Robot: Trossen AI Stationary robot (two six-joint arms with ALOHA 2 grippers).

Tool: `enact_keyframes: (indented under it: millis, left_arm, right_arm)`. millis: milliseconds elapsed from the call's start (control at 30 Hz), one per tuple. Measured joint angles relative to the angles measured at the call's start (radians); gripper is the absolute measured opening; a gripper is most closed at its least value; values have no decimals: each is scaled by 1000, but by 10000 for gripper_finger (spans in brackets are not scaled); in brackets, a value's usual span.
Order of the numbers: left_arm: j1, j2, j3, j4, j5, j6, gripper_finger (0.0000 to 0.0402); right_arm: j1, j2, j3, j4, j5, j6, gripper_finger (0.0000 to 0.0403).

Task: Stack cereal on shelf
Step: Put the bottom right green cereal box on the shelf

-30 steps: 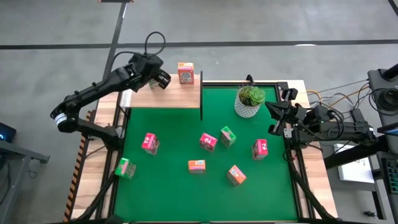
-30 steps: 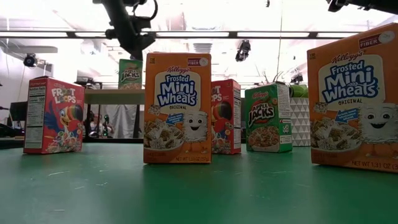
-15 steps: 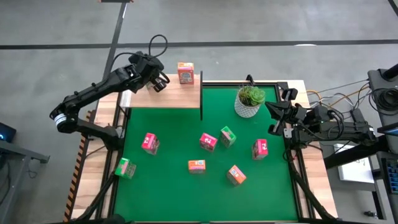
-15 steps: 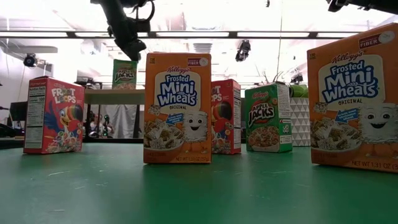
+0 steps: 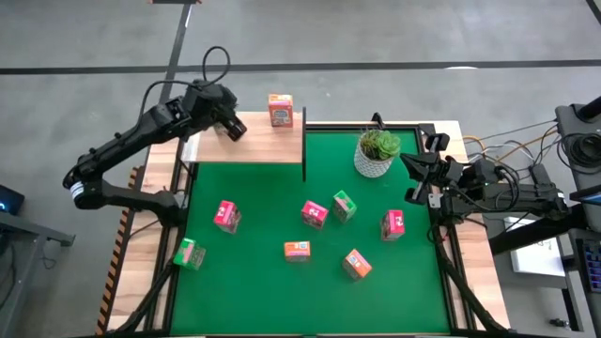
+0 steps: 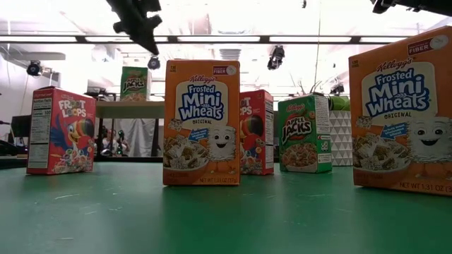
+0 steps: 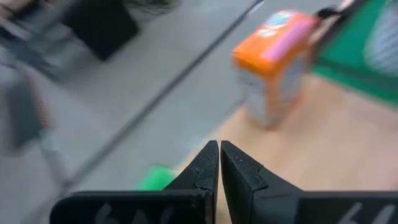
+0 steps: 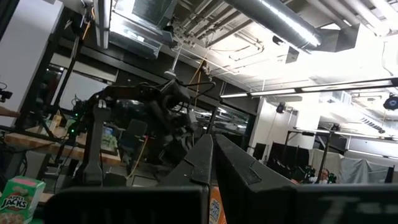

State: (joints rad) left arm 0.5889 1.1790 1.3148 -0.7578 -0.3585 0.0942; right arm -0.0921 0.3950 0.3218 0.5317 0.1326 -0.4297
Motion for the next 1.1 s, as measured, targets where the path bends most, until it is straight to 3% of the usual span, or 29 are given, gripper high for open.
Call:
enact_keyframes:
  millis: [100,200,367,667,1100]
  left_arm:
    - [-26,-1,-8,-24,91,-112,1]
    - [-72,19,-34,-18,87,-202,1]
    - [-111,85,-77,-1,-105,-262,1]
    - [-93,146,-92,-9,-294,-278,1]
    - [-82,147,-93,-77,-445,-264,1]
  right_arm:
    - [0,0,0,0,0,-2,9]
    - [0,0,0,0,0,-7,9]
    - [0,0,0,0,0,-16,9]
    - [0,0,0,-1,0,-20,9]
    - [0,0,0,-2,0,-19,9]
